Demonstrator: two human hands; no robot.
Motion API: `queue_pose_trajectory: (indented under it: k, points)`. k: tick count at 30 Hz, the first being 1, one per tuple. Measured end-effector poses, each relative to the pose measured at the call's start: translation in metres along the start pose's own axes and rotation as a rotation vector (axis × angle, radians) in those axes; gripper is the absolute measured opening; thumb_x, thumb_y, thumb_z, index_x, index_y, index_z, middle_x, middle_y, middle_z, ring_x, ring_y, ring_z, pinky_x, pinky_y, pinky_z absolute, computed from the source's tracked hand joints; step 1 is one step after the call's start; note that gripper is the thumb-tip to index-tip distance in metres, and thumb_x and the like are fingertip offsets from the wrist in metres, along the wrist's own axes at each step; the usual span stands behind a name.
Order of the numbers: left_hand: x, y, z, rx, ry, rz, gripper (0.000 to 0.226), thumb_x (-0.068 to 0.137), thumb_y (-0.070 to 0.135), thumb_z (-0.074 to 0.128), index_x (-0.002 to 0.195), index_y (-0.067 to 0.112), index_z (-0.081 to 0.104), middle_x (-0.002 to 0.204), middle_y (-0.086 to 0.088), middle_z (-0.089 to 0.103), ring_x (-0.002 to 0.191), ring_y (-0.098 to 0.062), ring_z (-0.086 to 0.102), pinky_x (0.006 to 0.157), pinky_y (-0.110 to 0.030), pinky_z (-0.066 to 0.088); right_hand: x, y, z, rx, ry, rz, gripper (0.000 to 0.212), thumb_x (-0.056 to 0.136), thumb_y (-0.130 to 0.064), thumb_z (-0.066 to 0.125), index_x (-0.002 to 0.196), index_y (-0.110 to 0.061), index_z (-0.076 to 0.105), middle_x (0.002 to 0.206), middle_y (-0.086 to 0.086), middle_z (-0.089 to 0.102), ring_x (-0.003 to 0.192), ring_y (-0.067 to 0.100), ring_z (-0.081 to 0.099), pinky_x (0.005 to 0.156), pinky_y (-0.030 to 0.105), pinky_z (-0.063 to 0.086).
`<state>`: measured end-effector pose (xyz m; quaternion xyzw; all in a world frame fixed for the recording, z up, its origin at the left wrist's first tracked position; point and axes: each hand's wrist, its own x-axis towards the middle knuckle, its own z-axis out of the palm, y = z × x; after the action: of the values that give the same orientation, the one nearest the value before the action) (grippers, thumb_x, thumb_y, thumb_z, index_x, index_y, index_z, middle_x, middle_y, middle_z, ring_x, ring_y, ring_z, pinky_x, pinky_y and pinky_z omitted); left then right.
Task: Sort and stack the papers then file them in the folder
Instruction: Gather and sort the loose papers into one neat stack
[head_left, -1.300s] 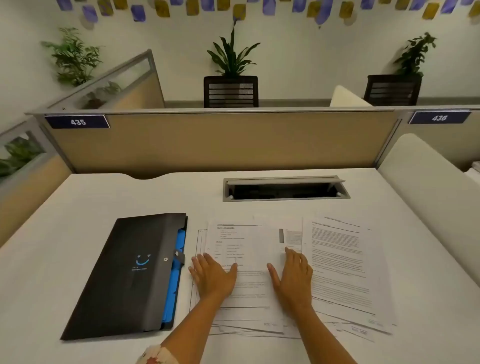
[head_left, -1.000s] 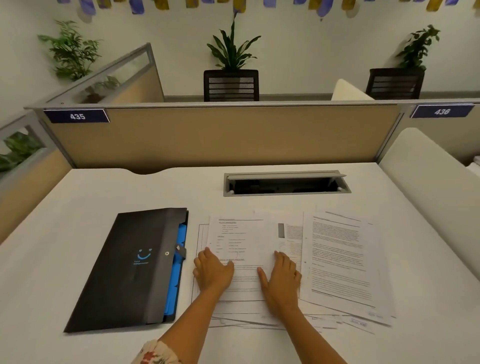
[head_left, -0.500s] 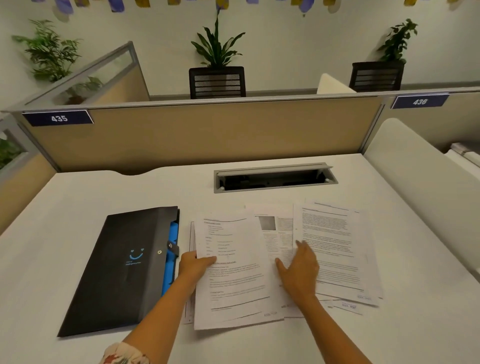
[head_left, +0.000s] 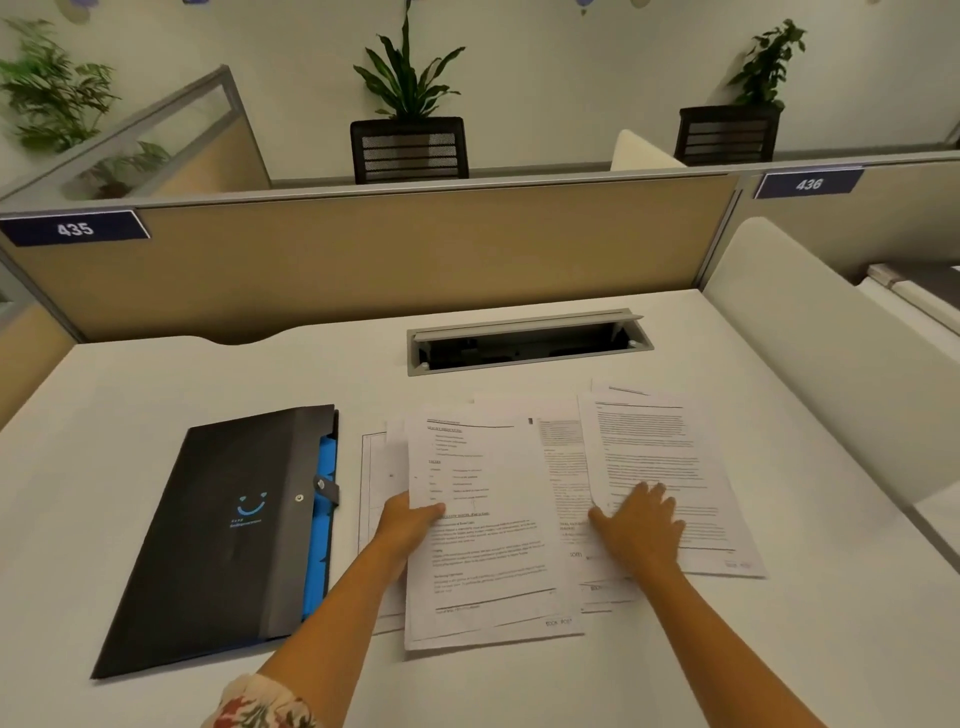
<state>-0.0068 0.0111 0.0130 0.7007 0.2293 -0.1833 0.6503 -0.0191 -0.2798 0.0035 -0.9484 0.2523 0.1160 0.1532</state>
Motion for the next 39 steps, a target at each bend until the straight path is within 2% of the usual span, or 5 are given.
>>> queue_pose_trajectory:
  k: [8,16,23,29,39]
  points:
    - [-0.004,-0.016,-0.008,-0.074,-0.048,-0.018,0.032,0.096,0.009,0.06,0.128,0.013,0.06,0.119,-0.009,0.07,0.102,-0.027,0.068,0.089,-0.045,0.057,-0.011,-0.019,0.002,-0.172,0.125,-0.105,0.04,0.102,-0.013,0.04,0.14,0.0,0.039,0.139,0.016,0.053,0.117,0.028,0.06,0.095,0.033,0.053]
    - [-0.004,-0.013,0.0,-0.082,0.026,-0.026,0.046,0.095,0.044,0.056,0.132,0.016,0.058,0.118,-0.008,0.07,0.104,-0.029,0.067,0.096,-0.052,0.052,-0.062,-0.083,0.018,-0.194,0.017,-0.448,0.062,0.097,0.001,0.038,0.153,0.0,0.011,0.128,0.015,0.059,0.111,0.026,0.06,0.089,0.032,0.05]
    - [-0.004,-0.009,0.0,-0.198,0.004,-0.065,0.07,0.078,0.072,0.056,0.133,0.028,0.055,0.125,0.008,0.059,0.121,-0.024,0.055,0.108,-0.046,0.041,-0.11,-0.119,0.033,0.135,-0.26,-0.753,0.057,0.101,-0.039,0.042,0.153,-0.021,0.026,0.145,0.005,0.052,0.125,0.026,0.056,0.107,0.038,0.044]
    - [-0.003,-0.016,-0.005,-0.116,0.044,0.008,0.03,0.084,0.004,0.073,0.108,0.02,0.068,0.115,-0.008,0.072,0.098,-0.023,0.069,0.085,-0.039,0.057,-0.074,-0.079,0.009,0.575,-0.158,-0.504,0.056,0.093,-0.049,0.057,0.141,-0.022,0.047,0.132,-0.001,0.06,0.121,0.015,0.057,0.106,0.034,0.045]
    - [-0.003,0.019,-0.072,-0.012,0.154,0.098,0.046,0.075,-0.012,0.073,0.116,0.006,0.064,0.109,-0.01,0.07,0.102,-0.031,0.066,0.091,-0.046,0.054,-0.022,-0.039,0.005,0.201,-0.014,-0.013,0.106,0.069,-0.061,0.076,0.146,-0.009,0.026,0.144,0.013,0.036,0.133,0.033,0.035,0.107,0.049,0.035]
